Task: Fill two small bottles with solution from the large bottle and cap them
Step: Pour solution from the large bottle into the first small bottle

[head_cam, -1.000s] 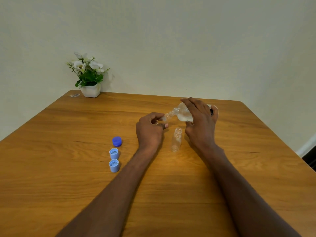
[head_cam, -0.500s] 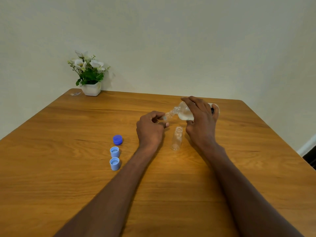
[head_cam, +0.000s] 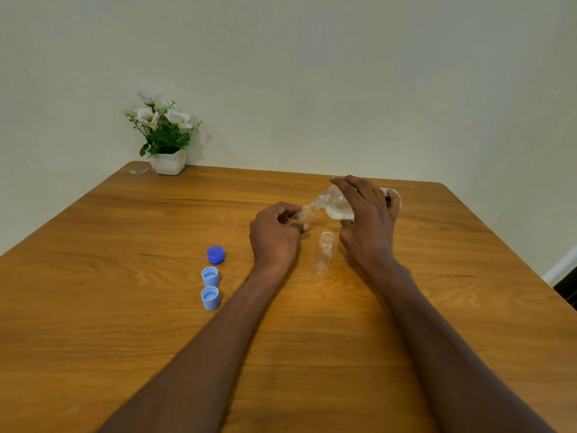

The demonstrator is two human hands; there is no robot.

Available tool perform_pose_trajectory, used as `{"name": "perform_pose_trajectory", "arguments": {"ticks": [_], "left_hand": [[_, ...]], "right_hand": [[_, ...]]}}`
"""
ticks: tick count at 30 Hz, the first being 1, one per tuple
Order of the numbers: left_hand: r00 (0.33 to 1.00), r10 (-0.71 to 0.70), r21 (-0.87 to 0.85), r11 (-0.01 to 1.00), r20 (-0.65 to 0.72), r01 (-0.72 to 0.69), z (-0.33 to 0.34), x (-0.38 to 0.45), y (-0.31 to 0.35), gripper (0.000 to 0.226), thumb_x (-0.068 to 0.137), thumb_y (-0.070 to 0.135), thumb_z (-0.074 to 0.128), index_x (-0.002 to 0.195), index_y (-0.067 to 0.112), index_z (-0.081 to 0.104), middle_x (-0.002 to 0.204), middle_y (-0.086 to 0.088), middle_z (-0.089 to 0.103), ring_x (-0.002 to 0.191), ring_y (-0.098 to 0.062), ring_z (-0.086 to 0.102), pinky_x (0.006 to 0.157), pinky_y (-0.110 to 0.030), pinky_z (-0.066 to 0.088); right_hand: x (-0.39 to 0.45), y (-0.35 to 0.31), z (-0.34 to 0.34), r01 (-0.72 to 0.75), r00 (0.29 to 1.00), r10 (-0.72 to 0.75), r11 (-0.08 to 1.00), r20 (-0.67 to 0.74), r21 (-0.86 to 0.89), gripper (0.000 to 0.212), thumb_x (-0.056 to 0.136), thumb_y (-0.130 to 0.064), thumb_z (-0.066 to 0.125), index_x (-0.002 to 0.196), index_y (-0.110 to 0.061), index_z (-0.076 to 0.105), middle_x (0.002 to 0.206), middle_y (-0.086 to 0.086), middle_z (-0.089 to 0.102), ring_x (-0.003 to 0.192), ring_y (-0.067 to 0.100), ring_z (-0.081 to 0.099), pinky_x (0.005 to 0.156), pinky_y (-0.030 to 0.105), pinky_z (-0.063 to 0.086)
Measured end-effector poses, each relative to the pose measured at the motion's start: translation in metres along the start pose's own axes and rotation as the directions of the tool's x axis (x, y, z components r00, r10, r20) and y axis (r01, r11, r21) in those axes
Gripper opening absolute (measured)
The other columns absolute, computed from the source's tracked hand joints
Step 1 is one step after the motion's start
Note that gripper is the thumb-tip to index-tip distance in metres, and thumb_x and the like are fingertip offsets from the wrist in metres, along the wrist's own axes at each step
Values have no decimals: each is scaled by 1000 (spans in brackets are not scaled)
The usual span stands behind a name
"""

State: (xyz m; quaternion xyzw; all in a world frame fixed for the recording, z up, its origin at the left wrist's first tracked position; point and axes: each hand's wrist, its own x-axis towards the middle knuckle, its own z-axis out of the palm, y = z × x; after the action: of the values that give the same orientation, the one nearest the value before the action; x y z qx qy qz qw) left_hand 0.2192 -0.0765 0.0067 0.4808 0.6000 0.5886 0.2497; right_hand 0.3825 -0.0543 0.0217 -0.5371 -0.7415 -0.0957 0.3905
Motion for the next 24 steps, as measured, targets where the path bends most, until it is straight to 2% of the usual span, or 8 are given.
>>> {"name": "perform_pose_trajectory", "arguments": {"ticks": [5, 15, 24], "left_hand": [[1000, -3, -13, 1000, 9, 3, -1, 1, -1, 34, 74, 11, 89, 106, 21, 81, 97, 10, 77, 95, -8, 70, 89, -35, 59], [1000, -2, -19, 1000, 9, 2, -1, 1, 0, 32, 76, 10, 89, 104, 22, 81, 96, 10, 76, 91, -2, 67, 86, -29, 58], [1000, -3, -19, 1000, 22, 3, -2, 2, -1, 32, 76, 10, 88, 106, 21, 81, 95, 10, 76, 92, -3, 68, 87, -32, 59]], "right_hand": [[0, 0, 1, 14, 1000, -14, 1000, -21, 2, 88, 71, 8, 76, 148, -29, 55, 147, -5, 56, 142, 18, 46, 123, 59, 18], [0, -1, 0, 4, 1000, -4, 1000, -8, 2, 87, 73, 8, 76, 149, -29, 55, 149, -4, 56, 144, 19, 45, 123, 59, 18], [0, 0, 0, 1, 1000, -1, 1000, -6, -1, 87, 73, 8, 76, 149, -28, 55, 149, -4, 55, 144, 19, 44, 123, 59, 18]]}}
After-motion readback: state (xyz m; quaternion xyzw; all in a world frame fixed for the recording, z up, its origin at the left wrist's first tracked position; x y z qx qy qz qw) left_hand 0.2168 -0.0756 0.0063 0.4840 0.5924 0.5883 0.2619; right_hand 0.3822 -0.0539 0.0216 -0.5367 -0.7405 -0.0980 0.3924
